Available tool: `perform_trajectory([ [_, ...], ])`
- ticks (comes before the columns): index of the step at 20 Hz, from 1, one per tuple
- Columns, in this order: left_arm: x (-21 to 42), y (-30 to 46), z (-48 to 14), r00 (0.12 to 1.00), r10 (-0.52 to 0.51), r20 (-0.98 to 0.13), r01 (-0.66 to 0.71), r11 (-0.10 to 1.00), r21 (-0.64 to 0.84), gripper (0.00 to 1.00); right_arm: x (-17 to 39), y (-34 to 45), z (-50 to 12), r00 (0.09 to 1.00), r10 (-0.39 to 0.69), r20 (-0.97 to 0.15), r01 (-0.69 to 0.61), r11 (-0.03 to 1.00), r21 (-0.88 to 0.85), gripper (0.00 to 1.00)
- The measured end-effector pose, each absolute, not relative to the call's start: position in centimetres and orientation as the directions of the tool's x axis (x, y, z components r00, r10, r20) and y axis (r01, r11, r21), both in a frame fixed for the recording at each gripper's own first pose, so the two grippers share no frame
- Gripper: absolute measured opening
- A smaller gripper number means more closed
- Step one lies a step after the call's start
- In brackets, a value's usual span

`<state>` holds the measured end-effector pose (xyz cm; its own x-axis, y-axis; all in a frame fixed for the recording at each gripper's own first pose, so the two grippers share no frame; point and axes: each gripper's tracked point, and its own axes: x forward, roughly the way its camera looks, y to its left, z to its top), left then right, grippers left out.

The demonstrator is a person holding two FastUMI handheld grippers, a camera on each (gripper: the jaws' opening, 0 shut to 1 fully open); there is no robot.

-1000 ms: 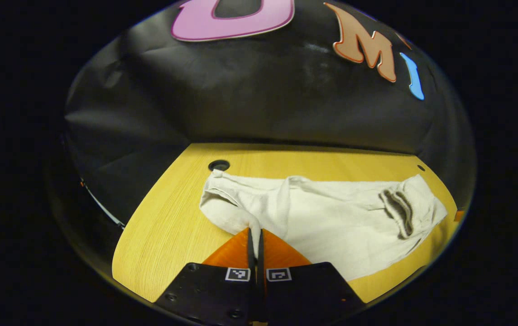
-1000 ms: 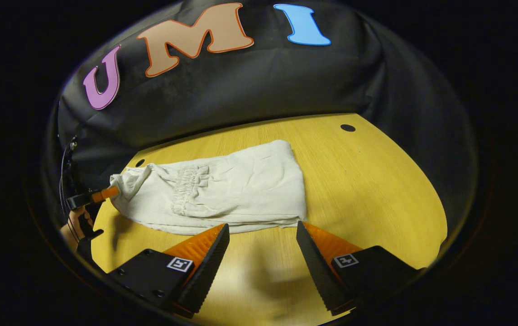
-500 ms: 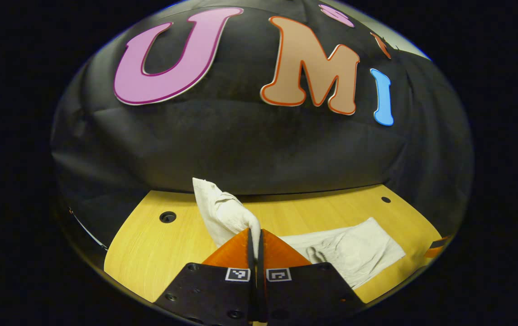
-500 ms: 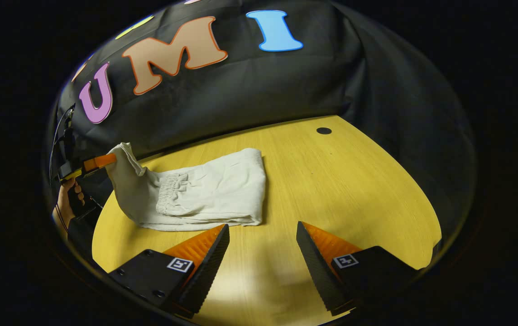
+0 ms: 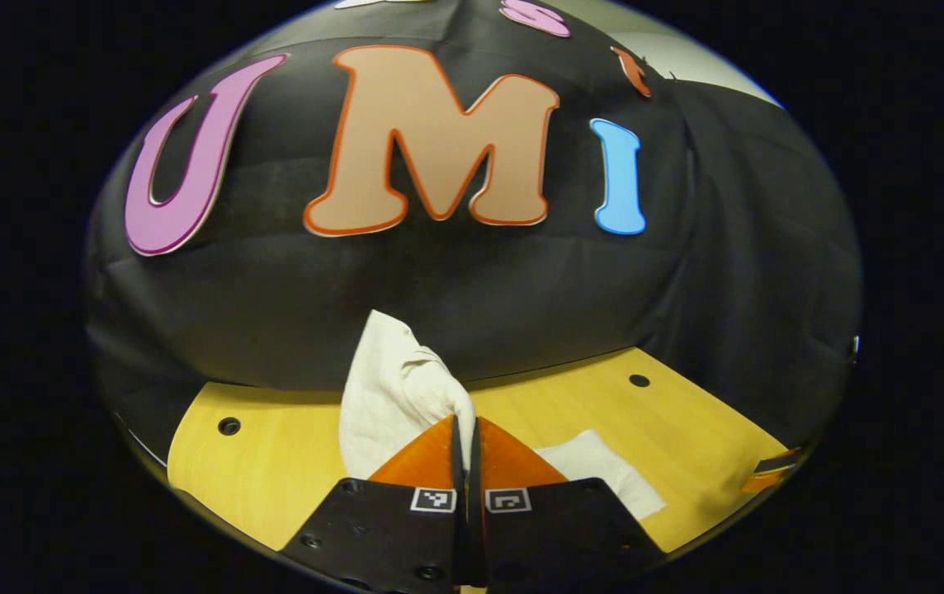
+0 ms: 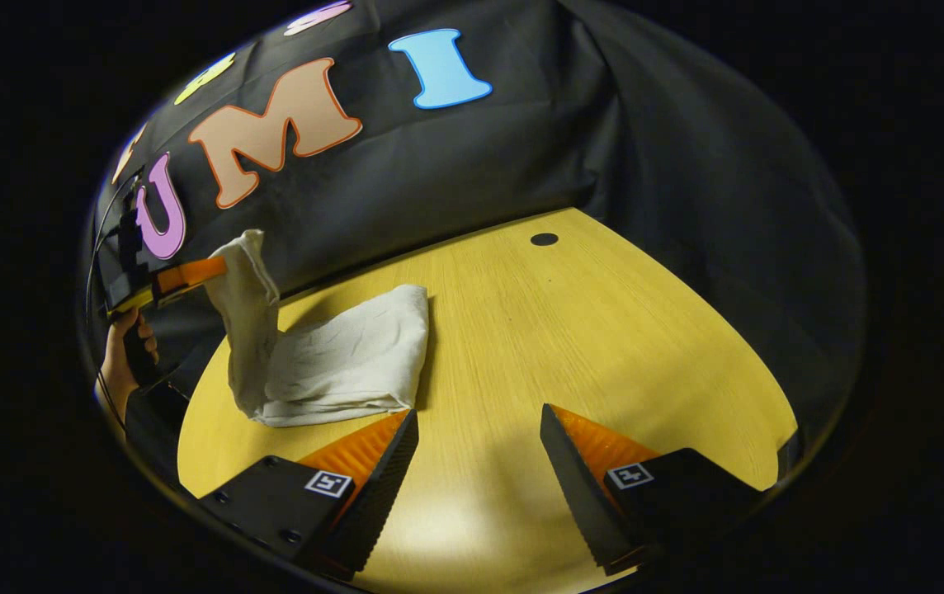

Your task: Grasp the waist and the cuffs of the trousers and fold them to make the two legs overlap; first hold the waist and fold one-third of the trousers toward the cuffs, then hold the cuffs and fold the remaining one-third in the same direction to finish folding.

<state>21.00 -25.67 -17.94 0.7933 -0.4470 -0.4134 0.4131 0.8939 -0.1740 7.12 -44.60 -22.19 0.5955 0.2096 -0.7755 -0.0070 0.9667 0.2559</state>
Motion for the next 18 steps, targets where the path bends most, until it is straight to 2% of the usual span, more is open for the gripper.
perform_trajectory([
  [6,19.4,-35.3,-18.4,0.729,-0.550,-0.409,0.518,0.833,-0.196,0.00,7.1,-48.8,-21.5,0.616,0.183,-0.766,0.028,0.967,0.254,0.96],
  [11,15.3,-41.1,-23.8,0.630,-0.610,-0.481,0.593,0.777,-0.210,0.00,6.5,-51.7,-21.3,0.617,0.169,-0.769,0.048,0.967,0.251,0.96],
  [14,12.9,-42.0,-27.6,0.582,-0.603,-0.545,0.606,0.769,-0.204,0.01,6.6,-52.0,-21.5,0.617,0.183,-0.766,0.045,0.963,0.266,0.96],
  [18,10.7,-42.4,-29.5,0.580,-0.587,-0.565,0.604,0.775,-0.185,0.06,7.2,-51.8,-21.1,0.624,0.206,-0.753,0.015,0.961,0.275,0.96],
])
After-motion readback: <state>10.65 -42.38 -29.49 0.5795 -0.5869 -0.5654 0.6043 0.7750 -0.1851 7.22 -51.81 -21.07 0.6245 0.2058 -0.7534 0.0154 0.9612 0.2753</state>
